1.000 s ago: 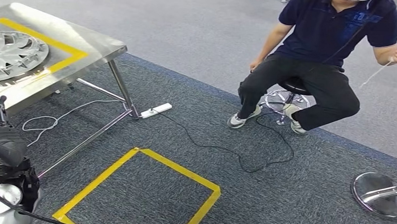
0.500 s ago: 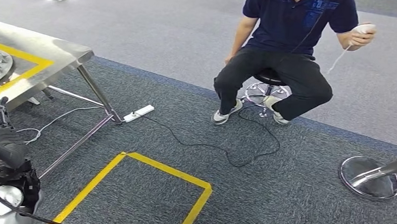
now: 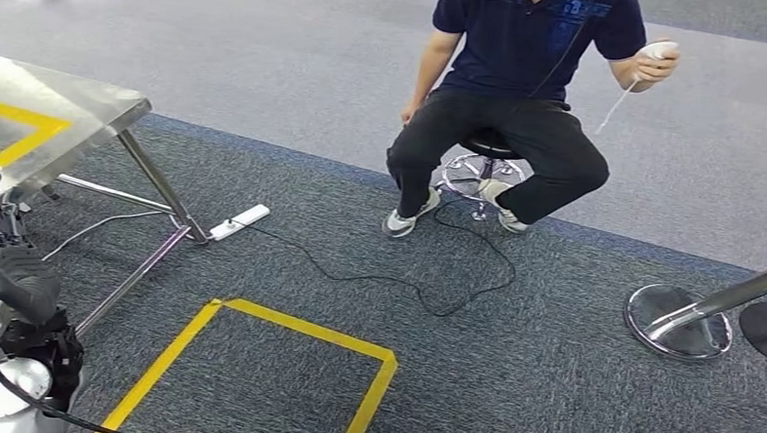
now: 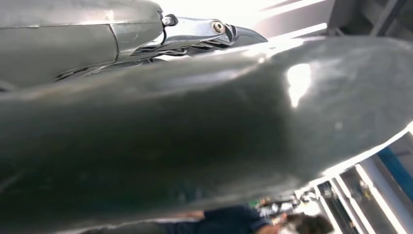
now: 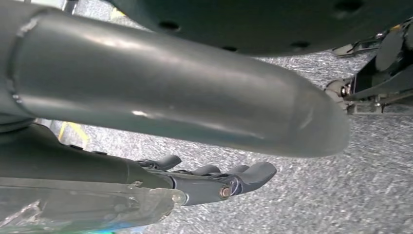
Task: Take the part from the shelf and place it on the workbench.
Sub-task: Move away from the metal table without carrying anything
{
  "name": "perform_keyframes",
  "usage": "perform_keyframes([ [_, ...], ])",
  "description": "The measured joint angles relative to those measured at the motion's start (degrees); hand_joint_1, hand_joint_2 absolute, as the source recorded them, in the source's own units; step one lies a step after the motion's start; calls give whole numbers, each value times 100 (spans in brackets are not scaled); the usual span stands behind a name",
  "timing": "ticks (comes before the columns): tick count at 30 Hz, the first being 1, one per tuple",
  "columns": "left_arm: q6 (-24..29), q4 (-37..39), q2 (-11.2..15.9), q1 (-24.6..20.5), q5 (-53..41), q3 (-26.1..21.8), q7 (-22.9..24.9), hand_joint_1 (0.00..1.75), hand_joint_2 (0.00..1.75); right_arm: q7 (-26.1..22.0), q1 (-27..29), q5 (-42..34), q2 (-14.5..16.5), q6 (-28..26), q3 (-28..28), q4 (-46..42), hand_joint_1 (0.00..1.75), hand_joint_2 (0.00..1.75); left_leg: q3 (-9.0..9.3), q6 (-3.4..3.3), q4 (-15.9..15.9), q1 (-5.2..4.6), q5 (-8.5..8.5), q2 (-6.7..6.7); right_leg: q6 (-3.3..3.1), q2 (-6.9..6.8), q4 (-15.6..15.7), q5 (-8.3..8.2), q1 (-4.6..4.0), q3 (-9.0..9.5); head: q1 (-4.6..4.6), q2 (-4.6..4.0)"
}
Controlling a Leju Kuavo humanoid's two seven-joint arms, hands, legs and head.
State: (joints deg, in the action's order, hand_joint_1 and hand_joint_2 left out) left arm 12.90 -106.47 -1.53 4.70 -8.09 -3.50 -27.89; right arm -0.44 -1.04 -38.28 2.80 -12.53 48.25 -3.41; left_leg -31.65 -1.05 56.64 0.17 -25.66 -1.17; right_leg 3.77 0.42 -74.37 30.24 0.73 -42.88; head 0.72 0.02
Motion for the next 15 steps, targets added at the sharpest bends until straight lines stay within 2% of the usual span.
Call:
perform_keyframes([
  [1, 3, -3, 0, 3, -8, 19, 0, 0, 0, -1, 2, -1, 0, -1, 7, 0, 0, 0, 10, 4, 1, -3, -8, -33, -11, -21, 250, -151, -1, 142, 0, 0],
  [3, 11, -18, 1, 8, -18, 50, 0, 0, 0, -3, -3, -3, 2, -1, 19, 0, 0, 0, 32, 39, 15, -24, -36, -88, -44, -162, 1045, -464, -21, 588, 3, 0],
  [4, 16, -30, 3, 14, -20, 59, 1, 0, 0, -7, -11, -8, 7, -2, 23, 0, 0, 0, 37, 66, 26, -41, -50, -114, -72, -223, 1339, -542, -31, 754, -3, 0],
  [5, 20, -38, 4, 20, -21, 62, 3, 0, 0, -11, -21, -16, 14, -2, 27, 1, 0, 0, 39, 92, 34, -58, -59, -144, -99, -260, 1496, -562, -42, 838, -9, 0],
  [7, 25, -48, 5, 28, -22, 67, 13, 0, 0, -19, -38, -39, 30, -3, 35, 8, 0, 0, 40, 133, 31, -66, -64, -219, -164, -195, 1537, -555, -52, 838, -22, 0],
  [9, 27, -50, 5, 28, -26, 78, 20, 0, 0, -18, -41, -57, 37, -3, 50, 19, 0, 0, 18, 186, 110, -48, -153, -188, -223, -116, 1553, -574, -40, 829, -26, 0],
  [10, 28, -52, 6, 29, -28, 81, 20, 0, 0, -17, -40, -62, 39, -3, 59, 24, 0, 0, -58, 214, 290, -39, -282, -123, -253, -82, 1563, -586, -27, 829, -34, 0],
  [11, 29, -54, 9, 34, -30, 82, 20, 0, 0, -16, -40, -64, 42, -3, 67, 28, 0, 0, -197, 236, 597, -31, -460, -42, -272, -46, 1569, -593, -17, 825, -46, 0],
  [13, 32, -56, 13, 50, -30, 81, 20, 0, 0, -15, -43, -67, 45, -3, 80, 38, 0, 0, -564, 258, 1354, -22, -793, 47, -292, 34, 1569, -598, -13, 813, -59, 0],
  [14, 33, -56, 13, 59, -30, 81, 20, 0, 0, -15, -43, -73, 47, -2, 85, 42, 0, 0, -692, 261, 1594, -19, -839, 60, -293, 80, 1569, -598, -12, 811, -61, 0],
  [15, 32, -56, 13, 63, -30, 81, 24, 0, 0, -15, -43, -84, 49, 1, 92, 45, 0, 0, -726, 262, 1629, -16, -769, 67, -292, 125, 1569, -600, -10, 813, -60, 0],
])
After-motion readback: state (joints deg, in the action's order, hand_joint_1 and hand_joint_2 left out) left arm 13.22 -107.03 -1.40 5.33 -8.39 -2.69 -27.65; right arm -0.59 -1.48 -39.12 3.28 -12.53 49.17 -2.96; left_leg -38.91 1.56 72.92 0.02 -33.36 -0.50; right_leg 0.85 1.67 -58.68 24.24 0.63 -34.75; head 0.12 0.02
